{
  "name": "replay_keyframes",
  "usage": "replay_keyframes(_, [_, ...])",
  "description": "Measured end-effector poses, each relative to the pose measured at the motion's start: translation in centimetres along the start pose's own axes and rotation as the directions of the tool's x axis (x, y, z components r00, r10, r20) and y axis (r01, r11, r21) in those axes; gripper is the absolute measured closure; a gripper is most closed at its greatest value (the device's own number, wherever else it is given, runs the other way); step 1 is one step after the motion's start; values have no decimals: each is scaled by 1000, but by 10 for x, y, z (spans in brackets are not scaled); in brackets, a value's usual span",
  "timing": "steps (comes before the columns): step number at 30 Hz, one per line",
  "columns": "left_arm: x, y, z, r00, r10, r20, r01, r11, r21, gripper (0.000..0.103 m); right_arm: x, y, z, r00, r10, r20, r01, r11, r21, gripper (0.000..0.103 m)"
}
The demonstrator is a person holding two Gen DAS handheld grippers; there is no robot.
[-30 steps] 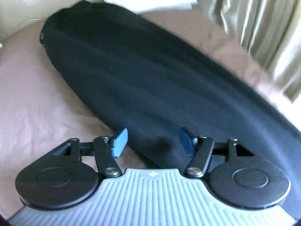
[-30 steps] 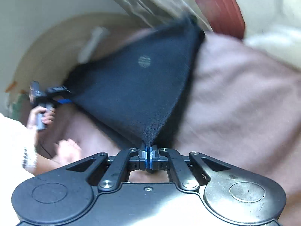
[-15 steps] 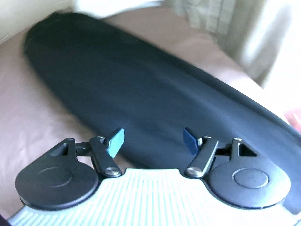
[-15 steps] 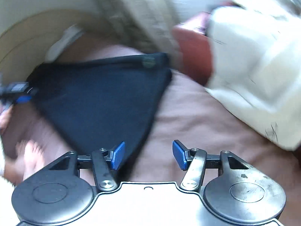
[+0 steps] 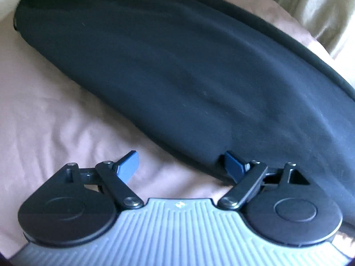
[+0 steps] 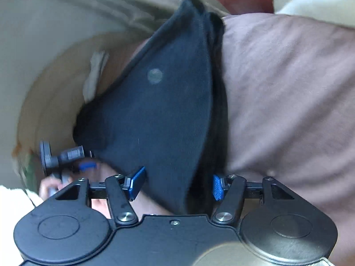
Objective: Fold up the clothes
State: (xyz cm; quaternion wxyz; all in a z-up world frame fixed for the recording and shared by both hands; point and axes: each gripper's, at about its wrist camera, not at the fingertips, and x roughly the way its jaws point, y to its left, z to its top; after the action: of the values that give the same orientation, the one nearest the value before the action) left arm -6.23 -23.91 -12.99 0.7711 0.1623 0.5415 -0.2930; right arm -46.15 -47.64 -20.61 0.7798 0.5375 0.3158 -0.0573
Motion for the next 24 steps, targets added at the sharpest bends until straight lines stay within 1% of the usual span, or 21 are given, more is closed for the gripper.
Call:
replay_keyframes(1, [-4, 2, 1, 1000, -6, 16, 6, 1000, -6, 20, 5, -1, 2, 999, 19, 28, -20, 999, 35, 39])
replay_keyframes(2, [-8, 3, 1, 999, -9, 33, 10, 1000, -11, 20, 8, 2, 3, 999, 10, 50, -11, 999, 36, 63])
replay_keyframes(3, [-13, 4, 1, 999, -10, 52, 11, 1000, -15, 20, 13, 9, 3, 997, -31, 71, 31, 1000, 4, 91])
replay_keyframes(4, [-17, 2, 1, 998, -3, 69, 4, 1000, -17, 20, 17, 20, 1, 992, -86, 97, 91, 995, -47, 91])
replay_keyframes(6, [-23, -7, 1, 996, 45, 83, -45, 999, -7, 20, 21, 43, -3, 982, -122, 143, 140, 982, -128, 91])
replay_keyframes(7, [-26, -8, 1, 994, 58, 91, -59, 998, 2, 20, 21, 56, -2, 980, -123, 156, 148, 976, -161, 91])
replay_keyframes(9, [-34, -13, -4, 991, 67, 113, -70, 997, 16, 20, 22, 84, 5, 978, -96, 184, 134, 969, -206, 91])
replay_keyframes(11, [-46, -10, -3, 988, 52, 144, -55, 998, 16, 20, 21, 115, 15, 976, -51, 211, 108, 957, -269, 91])
replay_keyframes(12, [-53, -7, 0, 987, 37, 159, -40, 999, 14, 20, 23, 134, 21, 975, -34, 220, 104, 944, -314, 91])
replay_keyframes(15, [-75, 1, 4, 977, -8, 212, 5, 1000, 17, 20, 38, 198, 38, 973, -1, 229, 107, 886, -451, 91])
replay_keyframes(18, [-93, 13, 11, 964, -31, 264, 30, 1000, 8, 20, 67, 267, 58, 978, 64, 201, 69, 804, -591, 91])
replay_keyframes(19, [-98, 21, 13, 960, -32, 278, 36, 999, -9, 20, 74, 288, 66, 980, 74, 182, 59, 775, -629, 91])
replay_keyframes(20, [-101, 30, 15, 958, -28, 285, 41, 998, -39, 20, 90, 310, 70, 985, 68, 161, 57, 747, -662, 91])
replay_keyframes(22, [-103, 56, 17, 959, -14, 283, 53, 990, -130, 20, 126, 357, 78, 992, 51, 112, 46, 689, -724, 91])
replay_keyframes(24, [-103, 83, 15, 960, -27, 280, 93, 970, -226, 20, 166, 398, 80, 998, 40, 48, 11, 643, -766, 91])
